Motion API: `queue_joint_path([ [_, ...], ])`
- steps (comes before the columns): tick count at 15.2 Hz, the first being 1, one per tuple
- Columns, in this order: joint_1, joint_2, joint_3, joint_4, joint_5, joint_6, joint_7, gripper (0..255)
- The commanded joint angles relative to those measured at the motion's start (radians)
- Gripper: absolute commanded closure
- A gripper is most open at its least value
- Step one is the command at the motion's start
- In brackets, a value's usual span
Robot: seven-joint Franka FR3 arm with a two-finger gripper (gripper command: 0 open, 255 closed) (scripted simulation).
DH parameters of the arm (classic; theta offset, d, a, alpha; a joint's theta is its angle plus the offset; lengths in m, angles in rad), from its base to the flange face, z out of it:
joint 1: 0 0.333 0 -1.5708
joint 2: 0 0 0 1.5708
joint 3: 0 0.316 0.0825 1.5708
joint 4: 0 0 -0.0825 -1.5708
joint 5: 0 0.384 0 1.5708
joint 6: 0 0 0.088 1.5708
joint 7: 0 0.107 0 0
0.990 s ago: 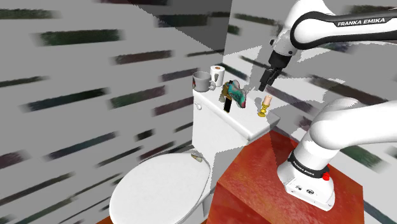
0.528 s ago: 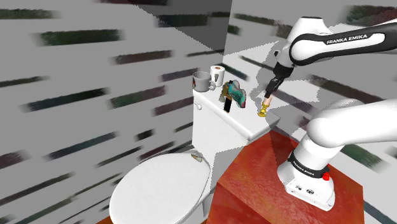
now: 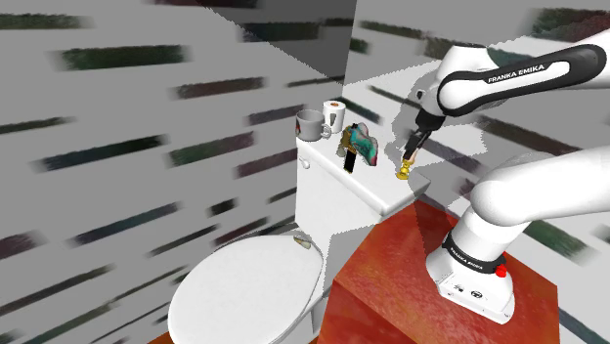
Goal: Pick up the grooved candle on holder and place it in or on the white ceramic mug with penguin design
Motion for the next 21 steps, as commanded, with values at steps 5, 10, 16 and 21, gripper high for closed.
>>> queue_joint_path([
  [5,0.000,0.007,-0.003,-0.005,-0.003,0.014,0.001,0],
  [10,0.000,0.007,-0.003,-0.005,-0.003,0.013,0.001,255],
  [16,0.000,0.007,-0.003,-0.005,-0.003,0.013,0.001,255],
  [21,0.006,-0.032,0.015,0.030,0.015,-0.061,0.000,255],
])
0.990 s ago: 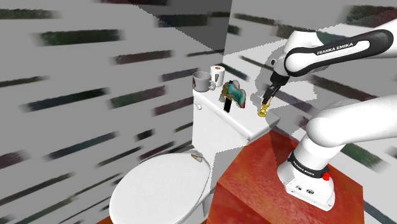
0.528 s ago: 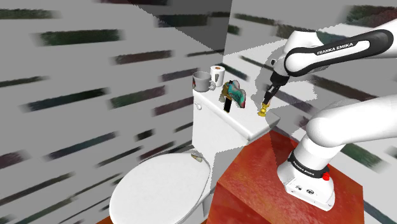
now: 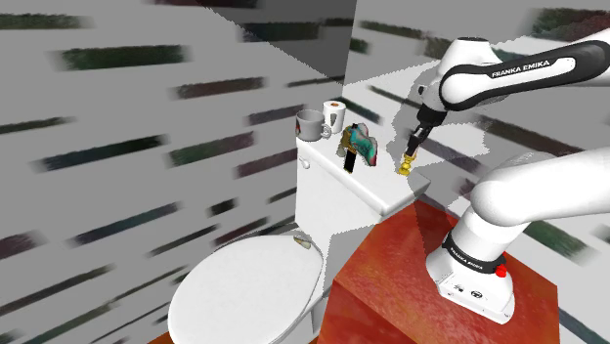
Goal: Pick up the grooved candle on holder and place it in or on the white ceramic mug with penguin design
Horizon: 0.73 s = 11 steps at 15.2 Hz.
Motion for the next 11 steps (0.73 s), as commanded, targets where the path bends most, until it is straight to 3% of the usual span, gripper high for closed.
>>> queue_joint_path([
  [1,0.002,-0.016,0.007,0.016,0.007,-0.032,-0.002,255],
  [11,0.019,-0.072,0.048,0.123,0.048,-0.194,-0.004,255],
])
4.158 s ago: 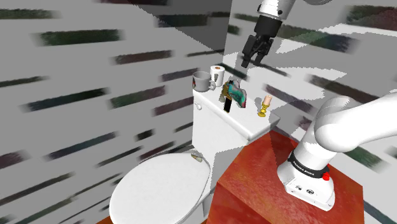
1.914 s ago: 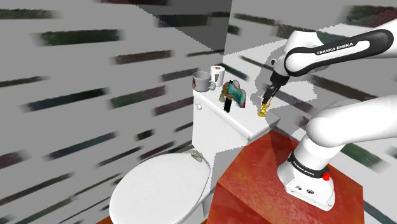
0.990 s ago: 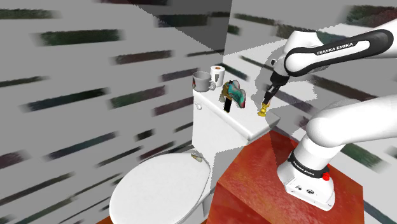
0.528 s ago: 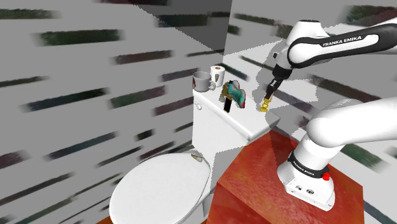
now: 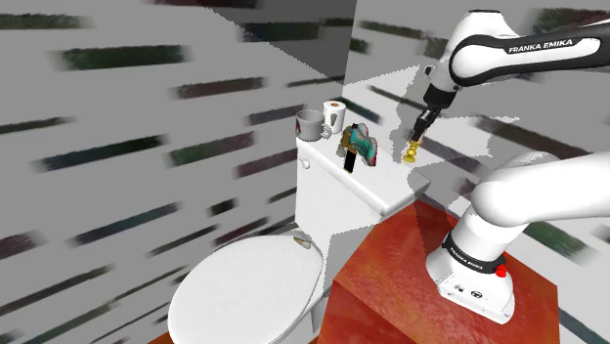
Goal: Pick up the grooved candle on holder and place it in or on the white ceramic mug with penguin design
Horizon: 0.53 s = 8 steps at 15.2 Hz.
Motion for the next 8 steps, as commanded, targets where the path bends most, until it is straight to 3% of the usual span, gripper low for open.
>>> queue_joint_path([
  [1,0.004,-0.007,0.008,0.025,0.008,-0.032,-0.001,255],
  [8,0.016,-0.019,0.032,0.111,0.033,-0.130,-0.003,255],
])
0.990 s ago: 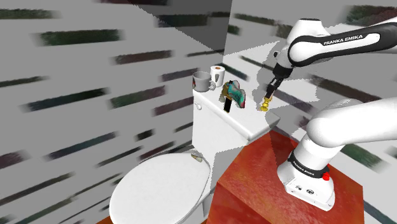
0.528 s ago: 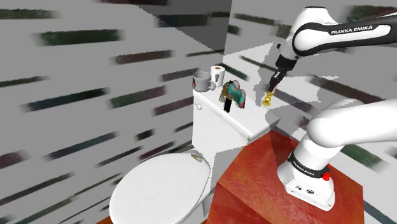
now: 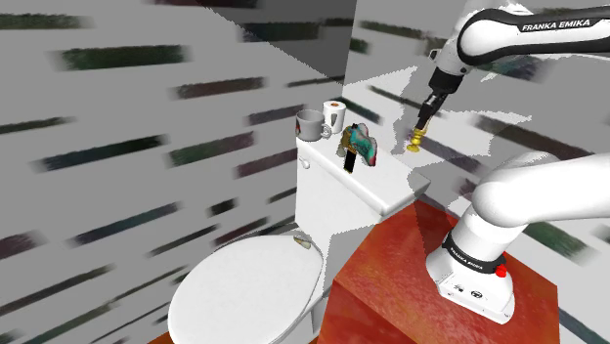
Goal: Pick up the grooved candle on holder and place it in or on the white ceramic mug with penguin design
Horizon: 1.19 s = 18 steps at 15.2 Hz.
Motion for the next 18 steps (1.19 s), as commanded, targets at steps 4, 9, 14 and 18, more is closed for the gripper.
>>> queue_joint_path([
  [4,0.008,-0.001,0.016,0.065,0.016,-0.066,-0.002,255],
  [9,0.016,0.004,0.030,0.134,0.030,-0.129,-0.004,255],
  [14,0.069,0.165,0.047,0.237,0.069,-0.074,0.035,255],
  [18,0.113,0.323,0.057,0.349,0.104,-0.031,0.061,255],
])
